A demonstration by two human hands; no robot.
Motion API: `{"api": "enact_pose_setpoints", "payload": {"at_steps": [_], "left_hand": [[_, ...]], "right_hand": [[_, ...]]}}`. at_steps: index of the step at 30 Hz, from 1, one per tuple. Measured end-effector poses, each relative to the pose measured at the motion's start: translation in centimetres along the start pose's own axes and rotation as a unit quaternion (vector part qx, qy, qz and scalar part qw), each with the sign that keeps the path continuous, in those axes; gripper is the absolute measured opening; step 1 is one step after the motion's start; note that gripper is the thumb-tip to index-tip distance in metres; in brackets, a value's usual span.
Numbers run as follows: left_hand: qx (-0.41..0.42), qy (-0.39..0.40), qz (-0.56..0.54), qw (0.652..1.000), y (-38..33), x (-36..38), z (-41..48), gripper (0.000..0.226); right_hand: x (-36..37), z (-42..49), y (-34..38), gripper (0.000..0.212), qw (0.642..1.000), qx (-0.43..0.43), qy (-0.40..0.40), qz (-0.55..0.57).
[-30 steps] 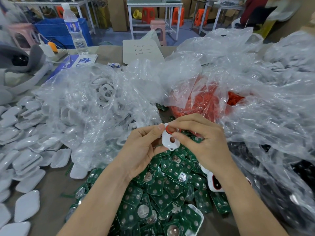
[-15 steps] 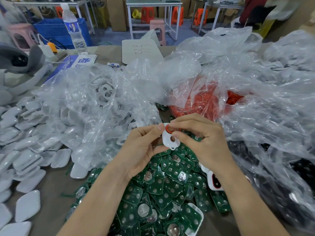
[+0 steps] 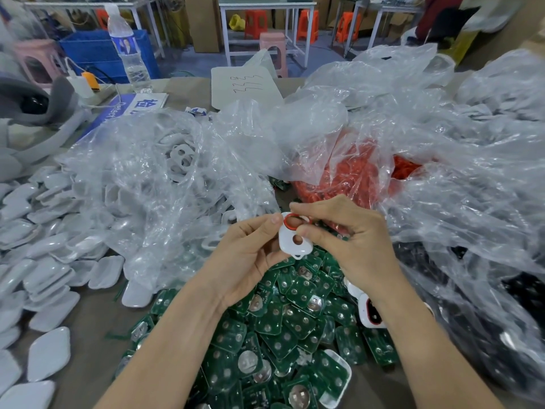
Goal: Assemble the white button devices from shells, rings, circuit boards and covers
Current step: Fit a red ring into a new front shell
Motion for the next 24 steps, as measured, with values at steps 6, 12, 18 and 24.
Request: {"api": "enact_pose_setpoints", "payload": {"at_steps": [6, 12, 18, 24], "left_hand": [[0.024, 0.006, 0.048, 0.999, -0.6, -0.1, 0.0, 0.018], [0.051, 0.0, 0.081, 0.995, -1.0, -0.5, 0.1, 0.022], [0.043, 0.019, 0.123, 0.991, -0.9, -0.2, 0.2, 0.03], [0.014, 0.115, 0.075, 0.99, -0.1, 1.4, -0.3, 0.03]], "right_hand": [[0.2, -0.3, -0.4, 0.042, 0.998, 0.008, 0.002, -0.067], [1.3, -0.4, -2.2, 0.033, 0.975, 0.127, 0.029, 0.183], [3.4, -2.4, -5.4, 0.026, 0.864, 0.331, 0.038, 0.378], [5.0, -3.1, -4.6, 0.026, 0.798, 0.369, 0.097, 0.467]]}}
Point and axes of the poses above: each hand's wrist, its own z-axis towards the middle knuckle, its own x-axis out of the palm, y = z × x, the point moved 10 cm from there along z, towards the middle knuckle, and after that the axes turned 4 degrees about -x, right-handed, at the moved point
